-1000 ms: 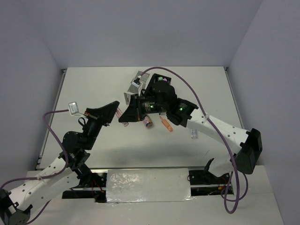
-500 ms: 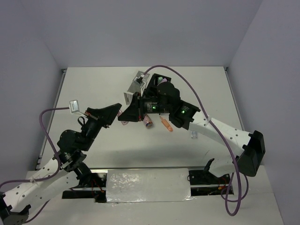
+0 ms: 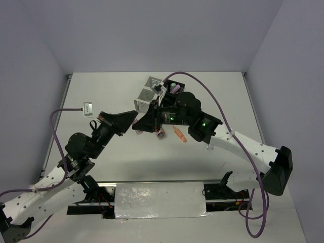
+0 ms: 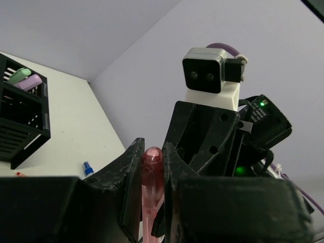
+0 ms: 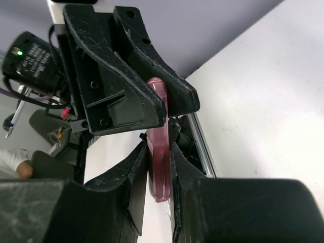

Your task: Sort the stationery into containers

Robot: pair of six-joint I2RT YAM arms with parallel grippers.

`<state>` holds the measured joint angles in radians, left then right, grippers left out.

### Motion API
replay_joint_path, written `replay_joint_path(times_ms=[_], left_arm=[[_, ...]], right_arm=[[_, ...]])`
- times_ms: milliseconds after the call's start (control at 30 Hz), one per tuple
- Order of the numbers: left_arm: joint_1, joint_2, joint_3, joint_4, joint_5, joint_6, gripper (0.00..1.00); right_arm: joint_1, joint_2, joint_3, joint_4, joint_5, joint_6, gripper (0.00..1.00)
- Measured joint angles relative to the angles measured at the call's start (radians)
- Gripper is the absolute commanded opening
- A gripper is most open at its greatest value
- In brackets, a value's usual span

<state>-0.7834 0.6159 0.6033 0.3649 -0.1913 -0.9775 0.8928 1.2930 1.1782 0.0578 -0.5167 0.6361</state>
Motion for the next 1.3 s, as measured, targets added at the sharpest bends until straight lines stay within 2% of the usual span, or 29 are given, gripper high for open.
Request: replay_joint_path(times_ms=[67,100,133,200,233,267,300,400,500,667,900,1133,1300], left_arm=[[0.000,0.005,0.020,-0.042,-0.011,0.010,0.00],[-0.001,0.009,0.038,-0.080,-0.019,0.013,0.05],[-0.002,0.016,0.063,-0.123,-0.031,0.016,0.31],[-0.012,0.048,0.142,-0.245,-0.072,0.047,0.62],[-0.017,0.068,0.190,-0.327,-0.104,0.076,0.85],[-0.022,0.093,0.240,-0.416,-0.141,0.103,0.95],[-0.026,0.117,0.294,-0.489,-0.182,0.119,0.99],[-0.021,0.223,0.476,-0.672,-0.296,0.165,0.99],[-0.001,0.291,0.621,-0.767,-0.369,0.211,0.99],[0.026,0.268,0.675,-0.843,-0.405,0.271,0.99],[0.027,0.103,0.506,-0.896,-0.278,0.383,1.00],[0.030,-0.059,0.293,-0.943,-0.235,0.432,0.99],[0.039,-0.090,0.266,-0.956,-0.231,0.432,0.99]], right_arm=[[0.000,0.000,0.002,-0.019,0.018,-0.009,0.00],[0.002,0.000,0.002,-0.024,0.028,-0.012,0.00],[0.002,0.000,0.002,-0.032,0.039,-0.017,0.00],[0.002,0.000,0.002,-0.035,0.063,-0.031,0.00],[0.000,0.000,0.002,-0.031,0.106,-0.040,0.00],[-0.006,0.000,0.000,-0.029,0.134,-0.047,0.00],[-0.020,-0.001,-0.005,-0.027,0.163,-0.052,0.00],[-0.067,-0.002,-0.035,-0.026,0.218,-0.059,0.00],[-0.115,-0.002,-0.070,-0.034,0.242,-0.068,0.00],[-0.207,0.032,-0.042,-0.102,0.284,-0.116,0.00],[-0.325,0.277,0.166,-0.110,0.367,-0.218,0.00],[-0.362,0.555,0.356,-0.027,0.382,-0.361,0.02],[-0.370,0.666,0.460,0.016,0.391,-0.409,0.06]])
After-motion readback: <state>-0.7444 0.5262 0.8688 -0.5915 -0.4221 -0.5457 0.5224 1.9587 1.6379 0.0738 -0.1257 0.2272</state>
